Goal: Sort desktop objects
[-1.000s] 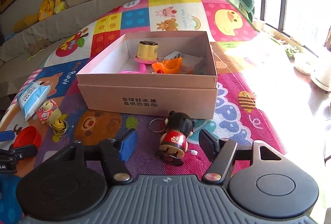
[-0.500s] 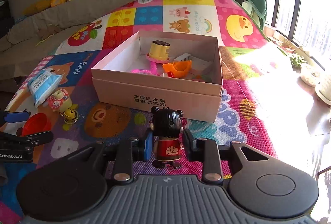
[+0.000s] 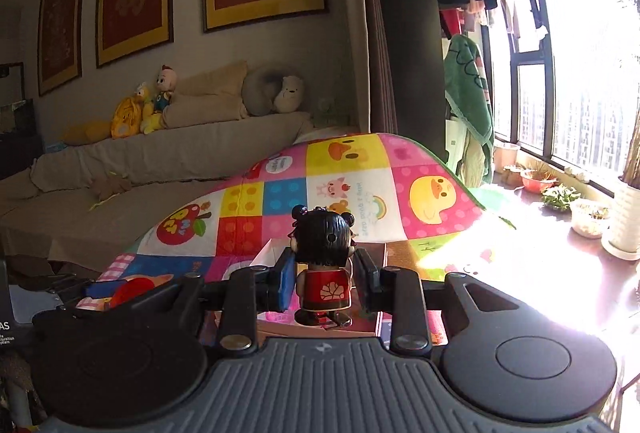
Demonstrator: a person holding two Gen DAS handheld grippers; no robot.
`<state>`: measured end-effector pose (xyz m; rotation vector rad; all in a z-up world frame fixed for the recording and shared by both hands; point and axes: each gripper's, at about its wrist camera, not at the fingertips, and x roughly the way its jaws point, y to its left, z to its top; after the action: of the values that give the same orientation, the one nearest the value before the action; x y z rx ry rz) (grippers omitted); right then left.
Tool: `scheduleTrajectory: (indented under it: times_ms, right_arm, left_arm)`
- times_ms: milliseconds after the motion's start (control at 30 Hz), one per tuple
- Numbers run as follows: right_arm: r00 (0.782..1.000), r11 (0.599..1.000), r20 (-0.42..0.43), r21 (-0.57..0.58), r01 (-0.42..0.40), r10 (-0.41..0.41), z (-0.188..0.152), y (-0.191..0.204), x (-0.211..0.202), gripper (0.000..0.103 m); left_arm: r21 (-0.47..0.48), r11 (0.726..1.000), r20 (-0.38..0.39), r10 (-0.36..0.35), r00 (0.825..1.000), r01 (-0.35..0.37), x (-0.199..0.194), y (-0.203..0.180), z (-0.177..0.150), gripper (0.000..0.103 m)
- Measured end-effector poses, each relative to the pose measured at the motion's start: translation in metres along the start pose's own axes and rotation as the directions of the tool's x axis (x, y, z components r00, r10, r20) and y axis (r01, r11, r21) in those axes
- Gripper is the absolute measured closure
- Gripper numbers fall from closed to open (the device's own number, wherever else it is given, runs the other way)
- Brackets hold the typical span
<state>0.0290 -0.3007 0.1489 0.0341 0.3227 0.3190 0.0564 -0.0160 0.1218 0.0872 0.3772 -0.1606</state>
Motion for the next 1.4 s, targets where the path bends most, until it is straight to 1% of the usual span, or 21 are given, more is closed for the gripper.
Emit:
scheduleTrajectory:
  times_ms: [67, 167, 233, 267, 300, 333, 400, 467, 600, 700, 800, 867, 900, 933, 1033, 1167, 1233, 1267, 1300, 1333, 1400]
  right_arm:
    - [1.000, 1.000, 0.004, -0.001, 0.010, -0.010, -0.004, -0.003, 0.000, 0.073]
    - [0.999, 1.000, -0.010, -0.004, 0.031, -0.031, -0.009, -0.008, 0.002, 0.073]
    - [0.999, 0.999, -0.022, -0.011, 0.042, -0.042, -0.012, -0.011, 0.006, 0.073]
    - [0.998, 0.999, -0.028, -0.015, 0.050, -0.050, -0.013, -0.013, 0.007, 0.073]
    - [0.998, 0.998, -0.034, -0.018, 0.059, -0.060, -0.015, -0.015, 0.009, 0.073]
    - [0.997, 0.998, -0.039, -0.020, 0.067, -0.067, -0.016, -0.016, 0.011, 0.073]
    - [0.995, 0.997, -0.053, -0.015, 0.081, -0.082, -0.020, -0.020, 0.015, 0.073]
    - [0.994, 0.996, -0.069, -0.009, 0.087, -0.087, -0.023, -0.024, 0.020, 0.073]
    - [0.988, 0.996, -0.124, 0.004, 0.091, -0.089, -0.026, -0.026, 0.040, 0.073]
    - [0.985, 0.997, -0.160, 0.007, 0.074, -0.072, -0.024, -0.018, 0.061, 0.073]
    - [0.984, 0.999, -0.176, 0.011, 0.036, -0.034, -0.015, -0.008, 0.084, 0.073]
    - [0.982, 0.999, -0.184, 0.017, 0.033, -0.029, -0.007, -0.002, 0.102, 0.073]
    - [0.981, 0.999, -0.189, 0.024, 0.036, -0.031, -0.004, 0.000, 0.112, 0.073]
    - [0.981, 0.999, -0.193, 0.030, 0.040, -0.033, -0.001, 0.003, 0.121, 0.073]
    - [0.976, 0.998, -0.211, 0.023, 0.058, -0.052, 0.003, 0.011, 0.151, 0.073]
    - [0.970, 0.991, -0.209, -0.068, 0.111, -0.123, 0.006, 0.024, 0.187, 0.073]
    - [0.966, 0.985, -0.204, -0.099, 0.141, -0.159, 0.009, 0.026, 0.204, 0.073]
    - [0.961, 0.978, -0.196, -0.120, 0.173, -0.194, 0.009, 0.027, 0.210, 0.073]
    - [0.958, 0.972, -0.189, -0.133, 0.194, -0.217, 0.007, 0.029, 0.214, 0.070]
    - [0.956, 0.970, -0.192, -0.140, 0.197, -0.222, 0.005, 0.033, 0.216, 0.069]
    - [0.966, 0.980, -0.203, -0.148, 0.132, -0.161, -0.002, 0.044, 0.209, 0.069]
  left_arm:
    - [0.028, 0.999, 0.042, -0.028, 0.999, 0.026, 0.011, -0.010, 0.021, 0.034]
    - [0.059, 0.998, 0.098, -0.043, 0.994, 0.037, 0.037, -0.024, 0.050, 0.034]
    - [0.036, 0.997, 0.094, -0.069, 0.993, 0.065, 0.057, -0.026, 0.065, 0.033]
    - [0.021, 0.996, 0.085, -0.090, 0.992, 0.089, 0.065, -0.026, 0.070, 0.031]
    - [0.004, 0.995, 0.079, -0.101, 0.992, 0.101, 0.071, -0.024, 0.072, 0.021]
    - [-0.010, 0.995, 0.079, -0.097, 0.992, 0.098, 0.074, -0.022, 0.070, 0.015]
    - [-0.038, 0.996, 0.071, -0.078, 0.994, 0.081, 0.073, -0.011, 0.057, 0.012]
    - [-0.069, 0.996, 0.041, -0.058, 0.997, 0.060, 0.067, 0.001, 0.033, 0.009]
    - [-0.112, 0.994, -0.056, -0.001, 0.998, -0.005, 0.053, 0.019, -0.029, 0.008]
    - [-0.120, 0.992, -0.113, 0.023, 0.993, -0.037, 0.042, 0.027, -0.069, 0.008]
    - [-0.100, 0.992, -0.125, 0.058, 0.990, -0.071, 0.032, 0.037, -0.095, 0.008]
    - [-0.103, 0.990, -0.108, 0.090, 0.990, -0.101, 0.022, 0.045, -0.104, 0.007]
    - [-0.123, 0.986, -0.101, 0.098, 0.990, -0.110, 0.018, 0.050, -0.107, 0.007]
    - [-0.148, 0.983, -0.095, 0.099, 0.991, -0.112, 0.016, 0.054, -0.110, 0.007]
    - [-0.211, 0.974, -0.092, 0.070, 0.993, -0.088, 0.015, 0.065, -0.113, 0.006]
    - [-0.252, 0.966, -0.095, 0.040, 0.995, -0.063, 0.017, 0.071, -0.112, 0.006]
    - [-0.246, 0.967, -0.090, 0.043, 0.995, -0.064, 0.016, 0.070, -0.112, 0.004]
    - [-0.239, 0.969, -0.087, 0.045, 0.995, -0.065, 0.014, 0.068, -0.112, 0.004]
    - [-0.232, 0.970, -0.083, 0.048, 0.995, -0.066, 0.012, 0.066, -0.113, 0.004]
    - [-0.226, 0.972, -0.078, 0.053, 0.996, -0.069, 0.011, 0.065, -0.113, 0.003]
    - [-0.220, 0.972, -0.078, 0.066, 0.995, -0.081, 0.011, 0.064, -0.112, 0.003]
